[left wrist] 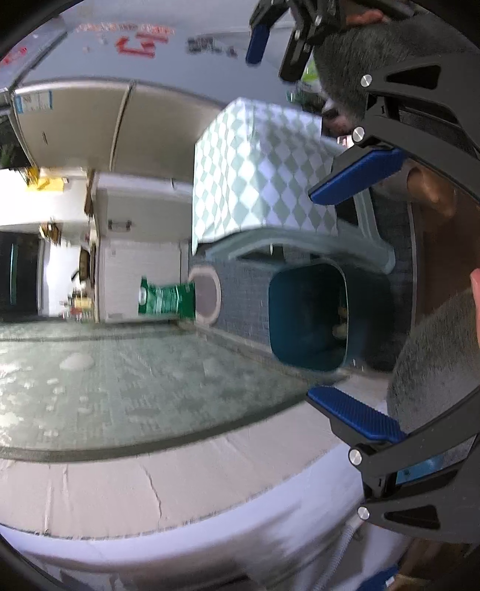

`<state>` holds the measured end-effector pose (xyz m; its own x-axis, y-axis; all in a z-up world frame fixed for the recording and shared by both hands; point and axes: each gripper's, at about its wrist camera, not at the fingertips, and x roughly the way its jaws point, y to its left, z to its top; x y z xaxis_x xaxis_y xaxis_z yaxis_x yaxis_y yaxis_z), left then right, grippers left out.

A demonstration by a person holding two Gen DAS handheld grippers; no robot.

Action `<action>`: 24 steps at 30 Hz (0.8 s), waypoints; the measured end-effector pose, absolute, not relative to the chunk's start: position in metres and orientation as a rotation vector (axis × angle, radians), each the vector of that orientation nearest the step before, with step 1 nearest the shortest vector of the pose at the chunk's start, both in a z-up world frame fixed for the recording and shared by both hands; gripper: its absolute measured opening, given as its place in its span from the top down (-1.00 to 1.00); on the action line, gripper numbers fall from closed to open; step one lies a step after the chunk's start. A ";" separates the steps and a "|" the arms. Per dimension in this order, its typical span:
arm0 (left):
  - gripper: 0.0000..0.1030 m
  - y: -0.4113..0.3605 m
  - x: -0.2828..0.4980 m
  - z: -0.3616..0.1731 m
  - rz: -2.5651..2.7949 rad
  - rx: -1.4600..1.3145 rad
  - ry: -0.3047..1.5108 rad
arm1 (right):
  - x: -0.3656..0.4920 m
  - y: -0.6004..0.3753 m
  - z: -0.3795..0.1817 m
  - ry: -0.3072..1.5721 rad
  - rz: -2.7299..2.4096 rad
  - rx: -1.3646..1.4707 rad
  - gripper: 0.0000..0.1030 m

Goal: Collect trash

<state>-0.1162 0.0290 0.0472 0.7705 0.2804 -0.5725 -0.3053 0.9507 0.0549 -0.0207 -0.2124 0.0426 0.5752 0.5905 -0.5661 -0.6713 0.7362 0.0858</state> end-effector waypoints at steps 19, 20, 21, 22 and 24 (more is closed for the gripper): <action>-0.94 0.032 -0.117 0.047 0.302 -0.079 0.651 | -0.021 -0.212 0.043 0.608 0.742 -0.145 -0.93; -0.94 0.031 -0.117 0.046 0.304 -0.079 0.651 | -0.021 -0.212 0.043 0.608 0.742 -0.145 -0.93; -0.94 0.031 -0.117 0.046 0.309 -0.079 0.652 | -0.021 -0.212 0.043 0.608 0.741 -0.145 -0.93; -0.94 0.032 -0.118 0.046 0.314 -0.082 0.655 | -0.021 -0.213 0.043 0.608 0.741 -0.146 -0.93; -0.94 0.034 -0.119 0.047 0.298 -0.104 0.652 | -0.021 -0.212 0.043 0.608 0.741 -0.144 -0.93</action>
